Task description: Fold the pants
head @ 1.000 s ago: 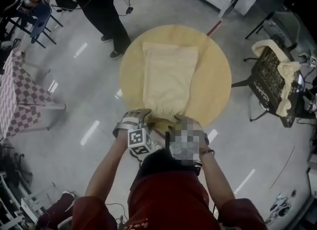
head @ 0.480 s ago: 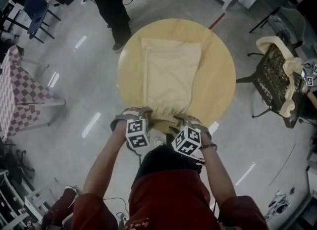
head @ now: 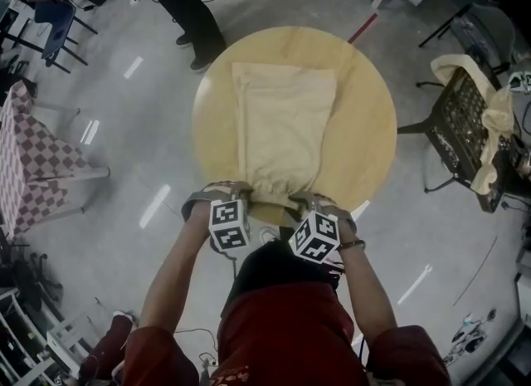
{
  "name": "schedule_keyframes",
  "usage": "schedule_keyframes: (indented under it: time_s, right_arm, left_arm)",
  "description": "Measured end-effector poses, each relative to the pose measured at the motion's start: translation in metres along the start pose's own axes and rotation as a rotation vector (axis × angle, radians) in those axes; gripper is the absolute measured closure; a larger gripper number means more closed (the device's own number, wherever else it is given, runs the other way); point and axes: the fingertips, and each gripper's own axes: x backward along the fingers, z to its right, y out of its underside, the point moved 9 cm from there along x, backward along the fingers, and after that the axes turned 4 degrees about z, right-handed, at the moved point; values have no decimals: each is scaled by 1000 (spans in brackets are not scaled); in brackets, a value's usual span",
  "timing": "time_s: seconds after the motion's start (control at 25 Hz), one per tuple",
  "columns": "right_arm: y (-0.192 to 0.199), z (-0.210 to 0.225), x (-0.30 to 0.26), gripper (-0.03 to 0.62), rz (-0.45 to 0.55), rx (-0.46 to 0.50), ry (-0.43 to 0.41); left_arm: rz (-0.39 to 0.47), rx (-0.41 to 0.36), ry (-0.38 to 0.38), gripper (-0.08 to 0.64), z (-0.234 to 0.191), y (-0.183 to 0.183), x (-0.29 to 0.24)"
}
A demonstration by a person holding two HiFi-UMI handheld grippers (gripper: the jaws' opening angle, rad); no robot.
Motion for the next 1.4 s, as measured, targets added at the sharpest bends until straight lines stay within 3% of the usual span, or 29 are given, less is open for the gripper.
schedule_keyframes:
  time_s: [0.32,0.76,1.16,1.4]
  right_arm:
    - [-6,-7,10,502,12,13,46]
    - [-7,-51,48,503,23,23,86]
    - [-26,-49,90,503,83,81,216]
    - [-42,-29,107,503,108,116,273]
  left_arm:
    - [16,9,-74,462,8,-2,10]
    - [29,3,-91,462,58,-11,32]
    - [57,-15,-262,462,57,-36,76]
    - [61,-14,-326,462,37,-49,96]
